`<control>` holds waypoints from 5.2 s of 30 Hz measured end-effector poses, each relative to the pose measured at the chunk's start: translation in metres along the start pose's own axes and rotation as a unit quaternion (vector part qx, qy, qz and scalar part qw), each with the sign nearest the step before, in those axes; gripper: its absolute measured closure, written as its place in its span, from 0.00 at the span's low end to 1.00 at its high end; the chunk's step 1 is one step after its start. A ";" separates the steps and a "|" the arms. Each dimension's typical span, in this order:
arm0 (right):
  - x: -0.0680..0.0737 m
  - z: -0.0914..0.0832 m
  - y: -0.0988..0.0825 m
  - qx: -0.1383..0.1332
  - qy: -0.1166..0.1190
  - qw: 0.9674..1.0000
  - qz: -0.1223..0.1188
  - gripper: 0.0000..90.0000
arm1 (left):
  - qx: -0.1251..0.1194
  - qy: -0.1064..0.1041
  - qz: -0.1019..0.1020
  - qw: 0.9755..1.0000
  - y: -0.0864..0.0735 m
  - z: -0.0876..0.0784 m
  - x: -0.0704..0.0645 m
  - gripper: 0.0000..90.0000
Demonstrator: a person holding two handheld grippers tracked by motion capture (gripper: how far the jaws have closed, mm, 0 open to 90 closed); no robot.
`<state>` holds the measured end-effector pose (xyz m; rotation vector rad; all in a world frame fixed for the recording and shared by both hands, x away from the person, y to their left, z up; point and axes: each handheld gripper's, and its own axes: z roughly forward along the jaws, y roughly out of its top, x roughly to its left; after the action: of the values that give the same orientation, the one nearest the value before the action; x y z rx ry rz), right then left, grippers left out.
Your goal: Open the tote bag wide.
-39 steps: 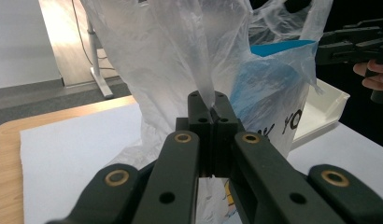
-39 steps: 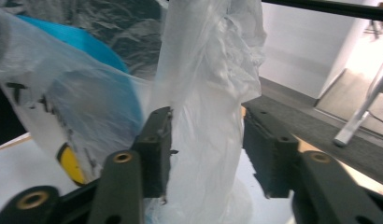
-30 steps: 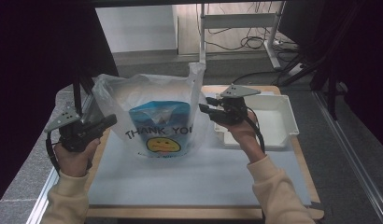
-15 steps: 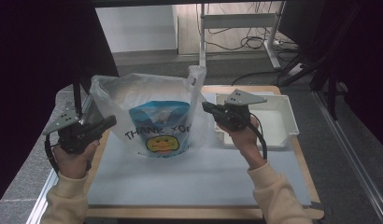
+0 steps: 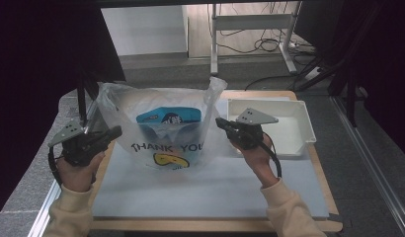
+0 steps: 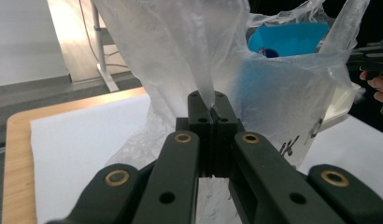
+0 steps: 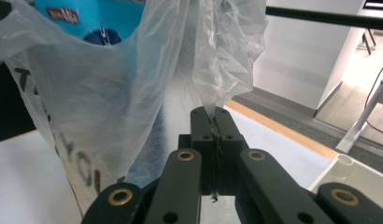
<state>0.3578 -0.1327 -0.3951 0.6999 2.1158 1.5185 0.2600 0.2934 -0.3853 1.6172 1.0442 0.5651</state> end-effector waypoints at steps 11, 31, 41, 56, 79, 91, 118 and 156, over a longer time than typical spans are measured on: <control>0.000 0.010 -0.016 0.019 -0.008 1.000 0.004 0.98 | 0.019 0.005 -0.005 1.000 -0.012 0.004 0.005 1.00; 0.010 0.002 -0.049 0.057 -0.010 0.998 0.010 0.99 | 0.051 -0.004 -0.023 0.998 -0.036 0.005 0.001 1.00; 0.011 0.000 -0.064 0.072 -0.012 0.997 0.020 0.99 | 0.068 -0.004 -0.042 0.997 -0.053 0.006 0.007 1.00; 0.012 -0.005 -0.080 0.085 -0.009 0.996 0.032 0.99 | 0.086 -0.009 -0.047 0.995 -0.068 0.013 0.003 1.00; 0.014 0.008 -0.095 0.117 -0.001 0.993 0.031 0.99 | 0.104 -0.007 -0.052 0.993 -0.078 0.022 0.006 1.00; 0.016 0.012 -0.101 0.133 0.002 0.991 0.029 0.98 | 0.119 -0.004 -0.060 0.991 -0.089 0.025 0.010 1.00; 0.018 0.027 -0.127 0.200 0.005 0.980 0.015 0.98 | 0.180 0.011 -0.068 0.981 -0.120 0.052 0.019 1.00; 0.018 0.030 -0.134 0.221 -0.002 0.975 -0.001 0.98 | 0.228 0.011 -0.066 0.971 -0.148 0.071 0.020 1.00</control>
<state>0.3429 -0.1358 -0.5332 0.8438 2.4766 1.0445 0.2760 0.2788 -0.5493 1.9194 1.3579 0.2631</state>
